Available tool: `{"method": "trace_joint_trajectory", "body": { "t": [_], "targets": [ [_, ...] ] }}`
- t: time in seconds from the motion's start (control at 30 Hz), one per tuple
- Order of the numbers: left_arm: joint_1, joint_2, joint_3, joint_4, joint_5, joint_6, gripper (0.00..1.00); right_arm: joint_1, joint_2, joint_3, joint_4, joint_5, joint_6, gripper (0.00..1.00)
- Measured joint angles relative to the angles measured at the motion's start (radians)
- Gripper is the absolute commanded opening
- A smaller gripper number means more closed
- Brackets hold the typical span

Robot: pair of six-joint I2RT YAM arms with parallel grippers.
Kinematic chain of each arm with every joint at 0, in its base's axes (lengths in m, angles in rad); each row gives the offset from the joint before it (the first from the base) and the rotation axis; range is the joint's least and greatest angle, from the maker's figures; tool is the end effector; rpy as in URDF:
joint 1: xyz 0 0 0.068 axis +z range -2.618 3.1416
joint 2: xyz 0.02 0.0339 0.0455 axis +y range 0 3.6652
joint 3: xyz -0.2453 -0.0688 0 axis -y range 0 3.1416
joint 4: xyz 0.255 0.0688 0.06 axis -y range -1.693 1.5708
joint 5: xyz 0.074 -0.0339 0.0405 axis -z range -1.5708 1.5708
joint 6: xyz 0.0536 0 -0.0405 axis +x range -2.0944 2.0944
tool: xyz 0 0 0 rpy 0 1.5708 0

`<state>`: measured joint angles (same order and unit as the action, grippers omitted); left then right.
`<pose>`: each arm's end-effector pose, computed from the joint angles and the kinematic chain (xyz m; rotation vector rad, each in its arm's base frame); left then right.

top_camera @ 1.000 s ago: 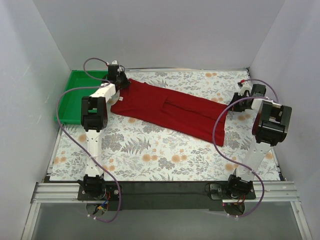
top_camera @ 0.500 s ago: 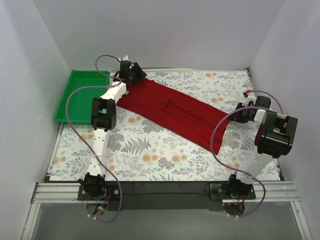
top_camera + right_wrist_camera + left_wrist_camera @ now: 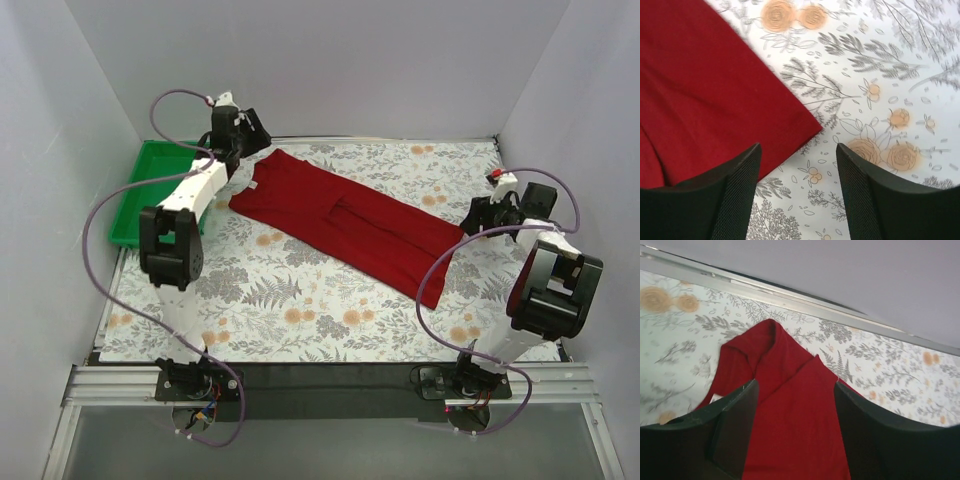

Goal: Fold and stack the t-shirts
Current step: Fold the tshirt

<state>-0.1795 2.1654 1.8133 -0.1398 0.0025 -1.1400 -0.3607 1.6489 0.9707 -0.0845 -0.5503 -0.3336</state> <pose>0.5214 -0.0947 0.2248 -0.9989 1.9211 -0.7967 0.3485 -0.1015 0.1621 -0.2354 2.2005 0.2637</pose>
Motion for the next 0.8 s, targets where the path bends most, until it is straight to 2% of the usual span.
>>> {"method": "trace_joint_trajectory", "body": {
  "t": [0.13, 0.23, 0.37, 0.47, 0.63, 0.8],
  "targets": [
    [0.001, -0.31, -0.283, 0.022, 0.003, -0.019, 0.56, 0.004, -0.017, 0.035, -0.146, -0.114, -0.217, 0.61],
    [0.0, -0.466, -0.492, 0.028, 0.024, -0.066, 0.55, 0.042, 0.011, 0.106, -0.38, -0.212, -0.463, 0.59],
    [-0.004, -0.607, -0.806, 0.056, 0.053, -0.133, 0.55, 0.212, -0.004, 0.085, -0.549, -0.232, -0.702, 0.58],
    [-0.006, -0.669, -0.966, 0.026, 0.056, -0.158, 0.57, 0.391, -0.084, -0.006, -0.56, -0.188, -0.739, 0.58],
    [0.008, -0.703, -1.015, 0.023, 0.042, -0.182, 0.56, 0.632, -0.21, -0.071, -0.511, -0.045, -0.677, 0.57],
    [0.043, -0.631, -0.937, 0.049, 0.034, -0.203, 0.53, 0.718, -0.212, -0.092, -0.432, 0.063, -0.581, 0.56]
  ]
}}
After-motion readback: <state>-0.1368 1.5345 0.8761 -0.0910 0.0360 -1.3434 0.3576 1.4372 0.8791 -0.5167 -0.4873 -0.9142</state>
